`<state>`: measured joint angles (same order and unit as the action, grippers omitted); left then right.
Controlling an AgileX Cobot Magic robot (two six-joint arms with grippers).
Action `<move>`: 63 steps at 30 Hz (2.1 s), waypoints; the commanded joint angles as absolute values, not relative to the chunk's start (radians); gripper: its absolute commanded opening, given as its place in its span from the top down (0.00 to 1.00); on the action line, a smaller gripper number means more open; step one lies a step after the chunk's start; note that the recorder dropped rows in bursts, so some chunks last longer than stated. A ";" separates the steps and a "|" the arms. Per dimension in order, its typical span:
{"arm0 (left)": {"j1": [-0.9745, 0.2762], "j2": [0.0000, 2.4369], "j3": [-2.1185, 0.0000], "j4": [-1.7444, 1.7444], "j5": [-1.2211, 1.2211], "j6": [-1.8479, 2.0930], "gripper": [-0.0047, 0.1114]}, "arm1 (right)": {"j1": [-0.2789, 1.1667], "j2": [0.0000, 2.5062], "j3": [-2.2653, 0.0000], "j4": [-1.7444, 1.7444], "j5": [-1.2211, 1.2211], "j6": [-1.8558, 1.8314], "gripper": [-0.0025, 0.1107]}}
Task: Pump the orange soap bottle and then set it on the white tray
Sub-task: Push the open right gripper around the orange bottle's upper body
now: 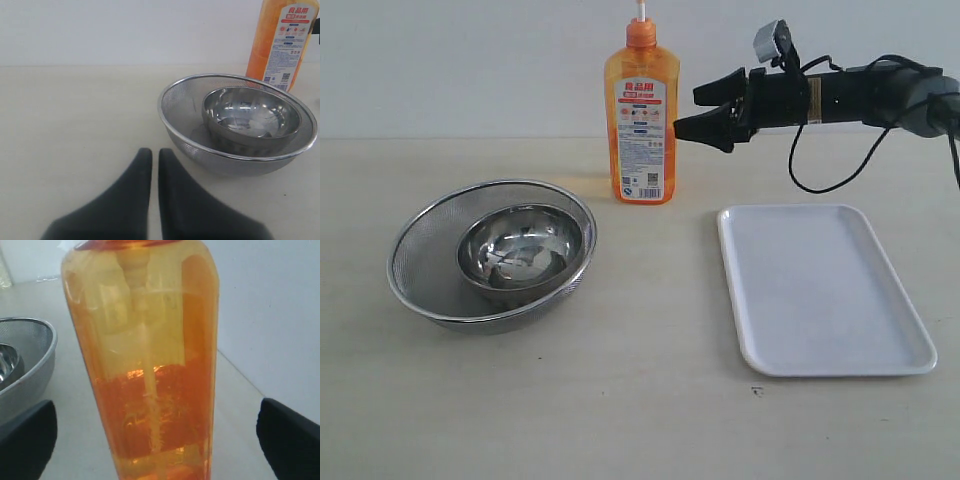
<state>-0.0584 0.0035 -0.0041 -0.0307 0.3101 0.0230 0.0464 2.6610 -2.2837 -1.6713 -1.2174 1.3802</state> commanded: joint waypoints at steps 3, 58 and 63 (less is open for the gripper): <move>-0.055 0.000 0.000 -0.041 0.307 0.016 0.92 | 0.052 2.656 -2.293 -1.659 -1.221 1.335 0.05; -0.055 0.000 0.000 -0.041 0.307 0.016 0.92 | 0.180 2.665 -2.365 -1.663 -1.221 1.327 0.05; -0.055 0.000 0.000 -0.041 0.307 0.016 0.92 | 0.204 2.665 -2.365 -1.663 -1.221 1.334 0.05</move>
<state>-0.0584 0.0035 -0.0041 -0.0307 0.3101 0.0230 0.1852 2.6640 -2.3596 -1.6638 -1.2058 1.3342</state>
